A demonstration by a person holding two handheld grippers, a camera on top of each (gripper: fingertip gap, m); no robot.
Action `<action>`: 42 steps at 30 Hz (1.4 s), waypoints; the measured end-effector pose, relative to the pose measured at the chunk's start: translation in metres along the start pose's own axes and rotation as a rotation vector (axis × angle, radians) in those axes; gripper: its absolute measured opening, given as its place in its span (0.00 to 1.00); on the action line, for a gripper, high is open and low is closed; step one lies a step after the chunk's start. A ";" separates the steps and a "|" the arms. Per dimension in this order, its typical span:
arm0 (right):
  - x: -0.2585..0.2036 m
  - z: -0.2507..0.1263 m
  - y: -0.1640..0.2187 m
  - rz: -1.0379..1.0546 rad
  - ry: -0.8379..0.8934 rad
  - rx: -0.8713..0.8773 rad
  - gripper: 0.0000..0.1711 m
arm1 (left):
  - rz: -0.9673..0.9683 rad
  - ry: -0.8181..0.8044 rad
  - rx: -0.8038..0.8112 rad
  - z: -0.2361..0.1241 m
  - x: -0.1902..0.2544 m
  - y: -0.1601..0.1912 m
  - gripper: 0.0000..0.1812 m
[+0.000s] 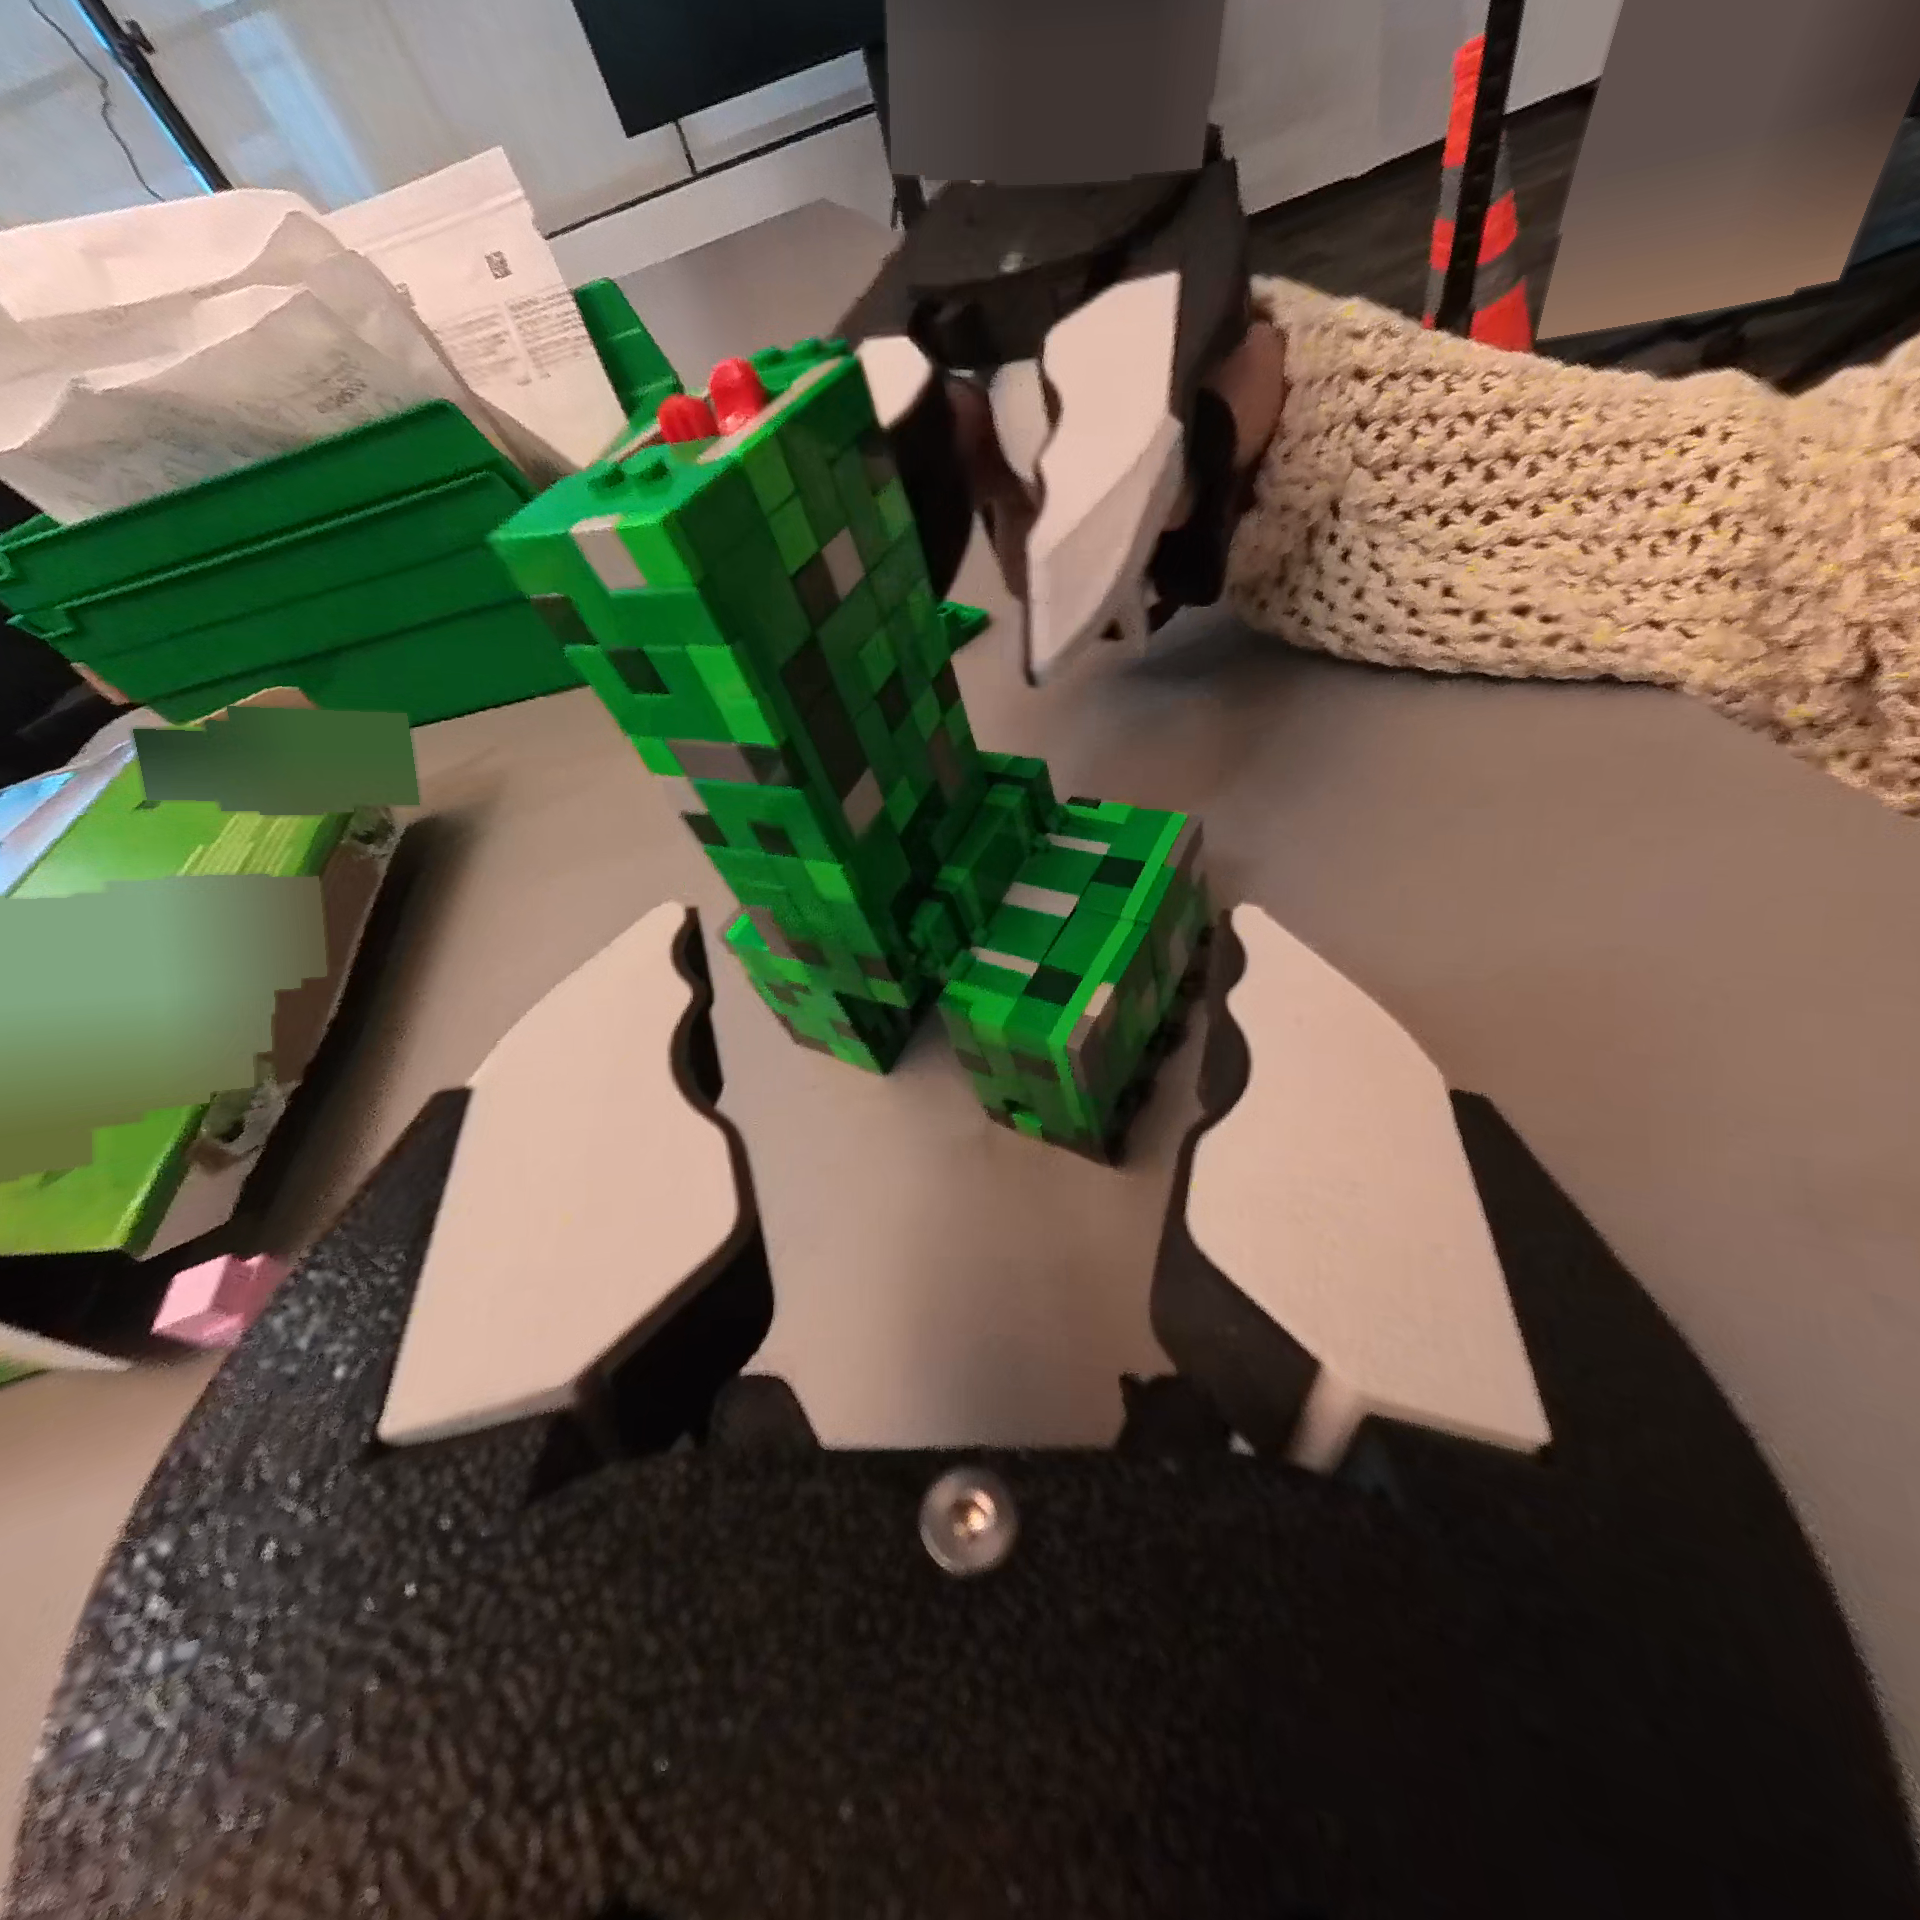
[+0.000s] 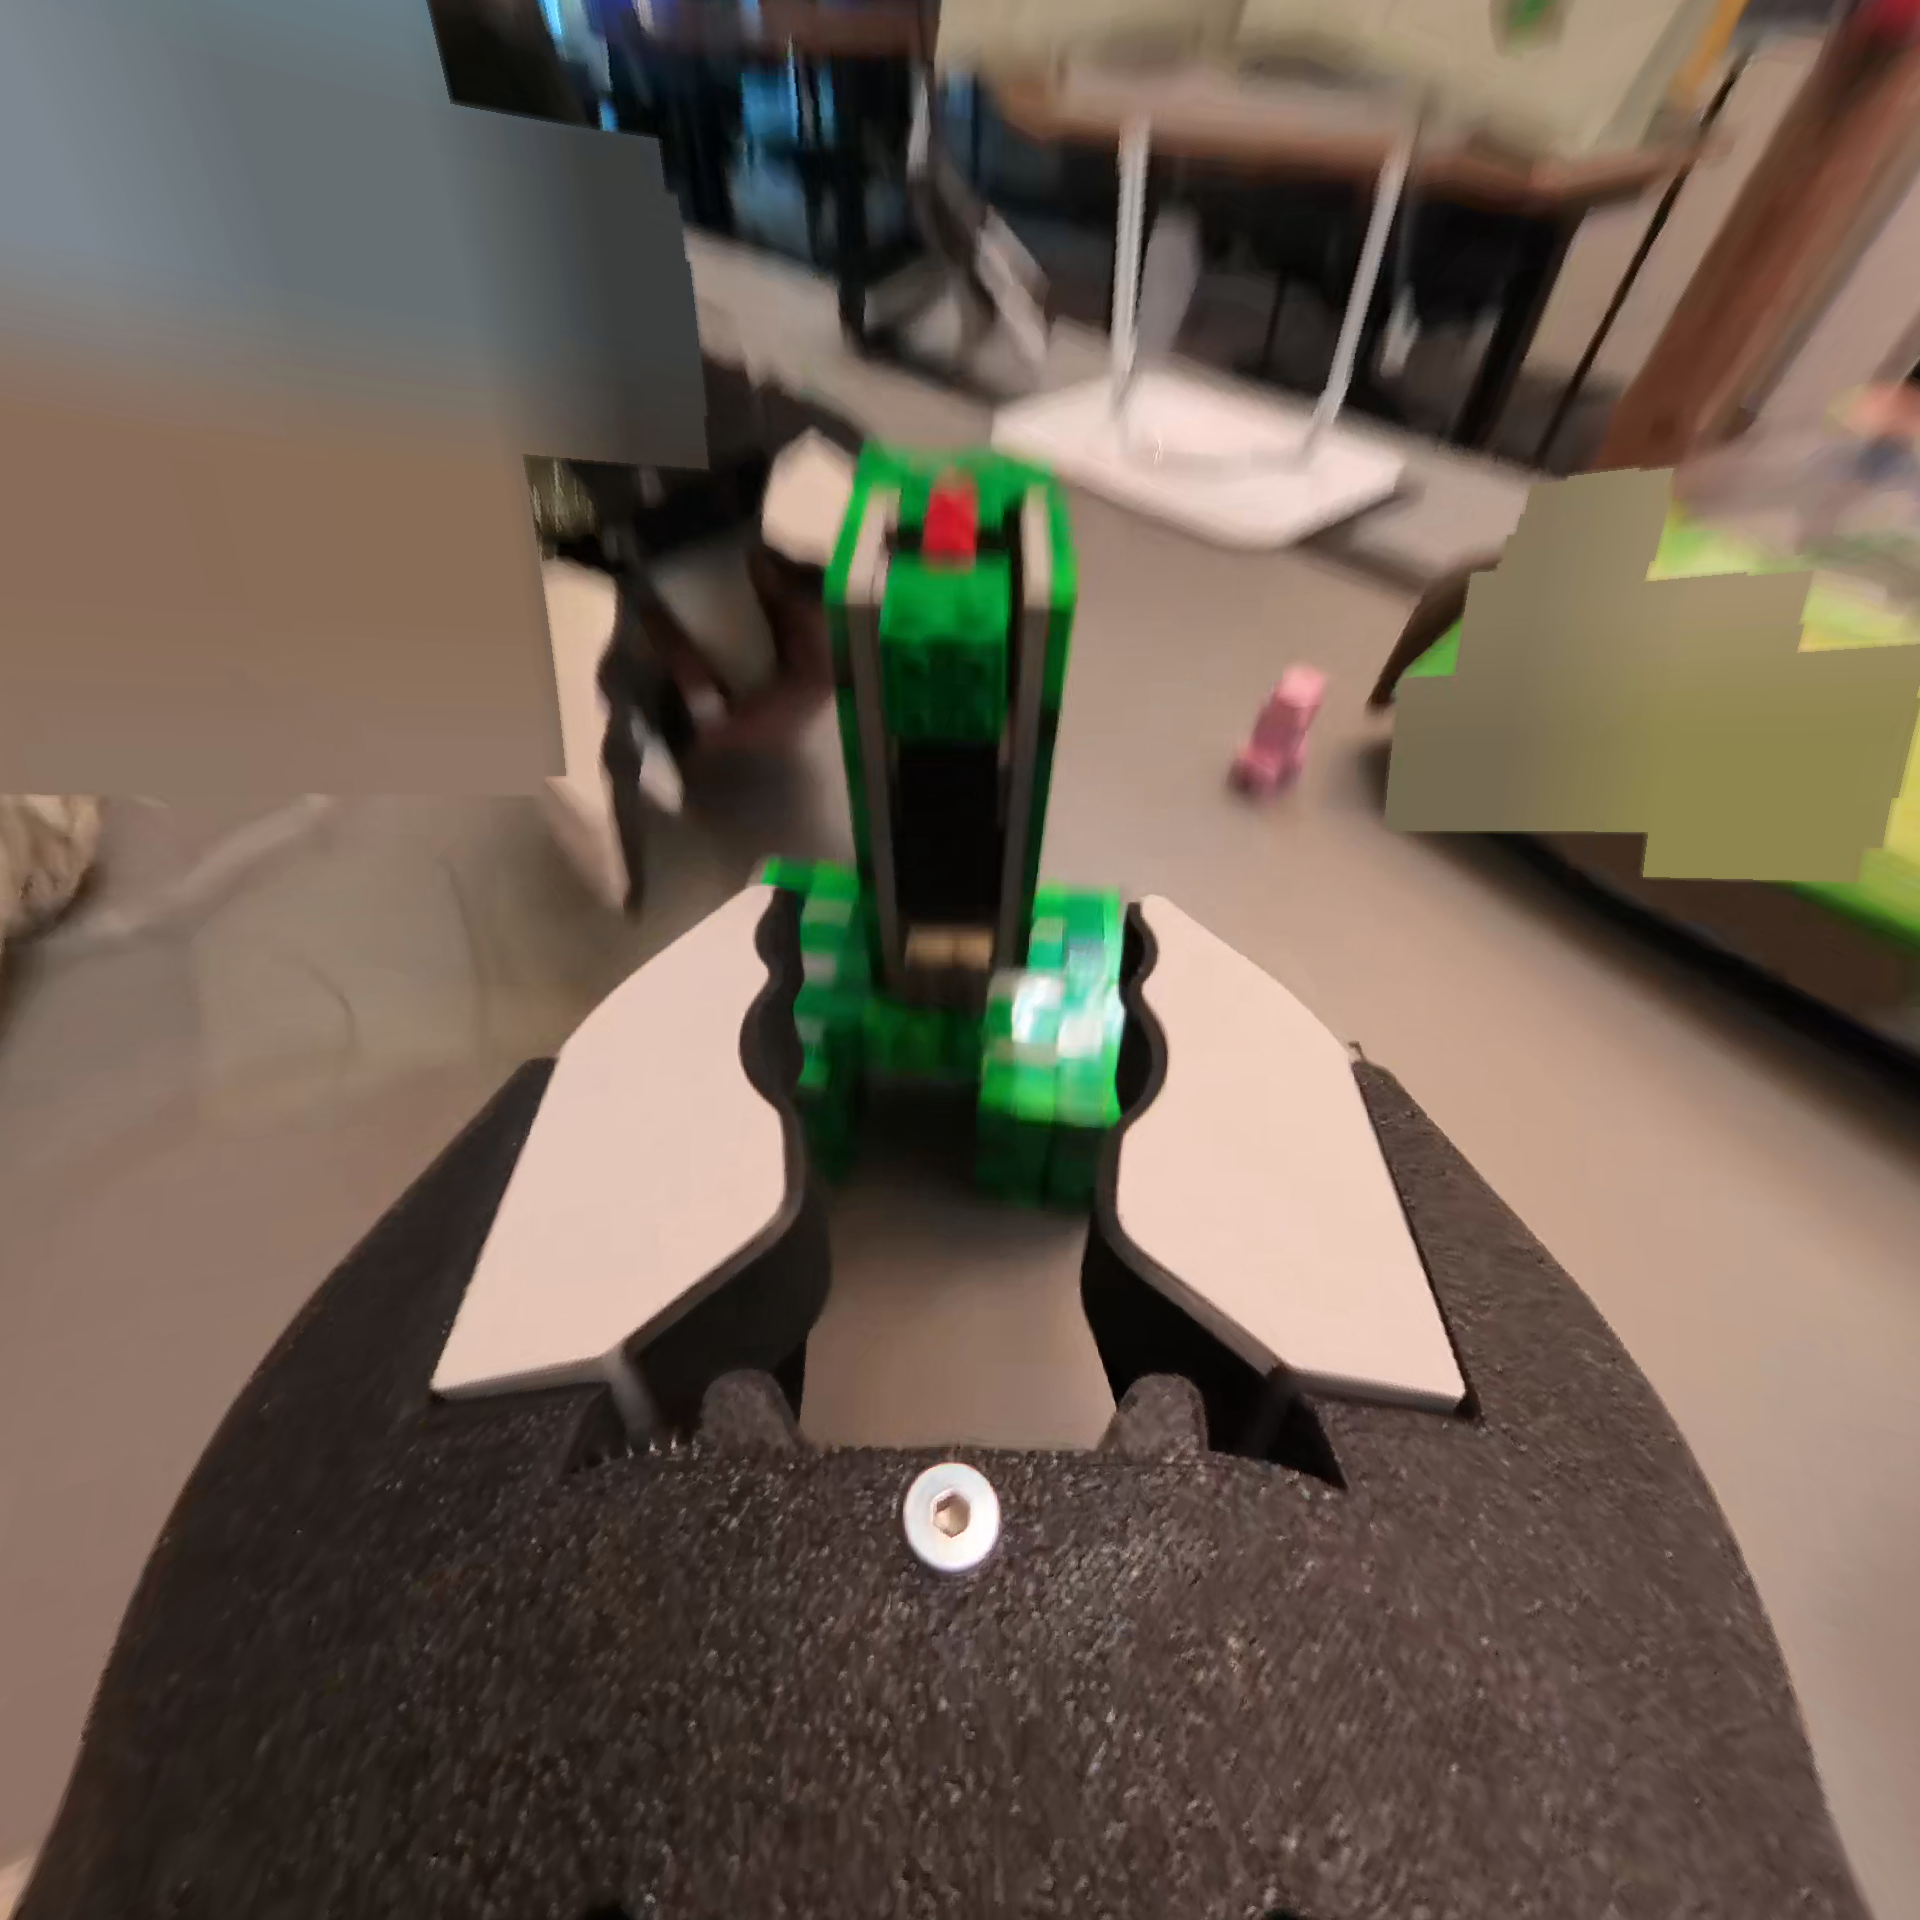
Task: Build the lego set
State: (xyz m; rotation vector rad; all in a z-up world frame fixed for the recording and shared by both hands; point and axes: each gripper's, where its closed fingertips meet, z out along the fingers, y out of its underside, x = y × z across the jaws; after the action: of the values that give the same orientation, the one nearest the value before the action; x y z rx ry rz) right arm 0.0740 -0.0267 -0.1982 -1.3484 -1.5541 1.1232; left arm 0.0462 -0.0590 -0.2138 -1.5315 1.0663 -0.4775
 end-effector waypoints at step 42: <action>-0.072 0.028 0.050 0.049 -0.123 -0.239 0.50 | -0.165 -0.321 -0.061 -0.046 0.009 0.001 0.57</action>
State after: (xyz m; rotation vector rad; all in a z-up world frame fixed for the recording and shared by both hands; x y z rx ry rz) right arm 0.0727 -0.0994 -0.2553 -1.5044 -1.7992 1.0938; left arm 0.0143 -0.0927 -0.2046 -1.6918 0.7154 -0.2996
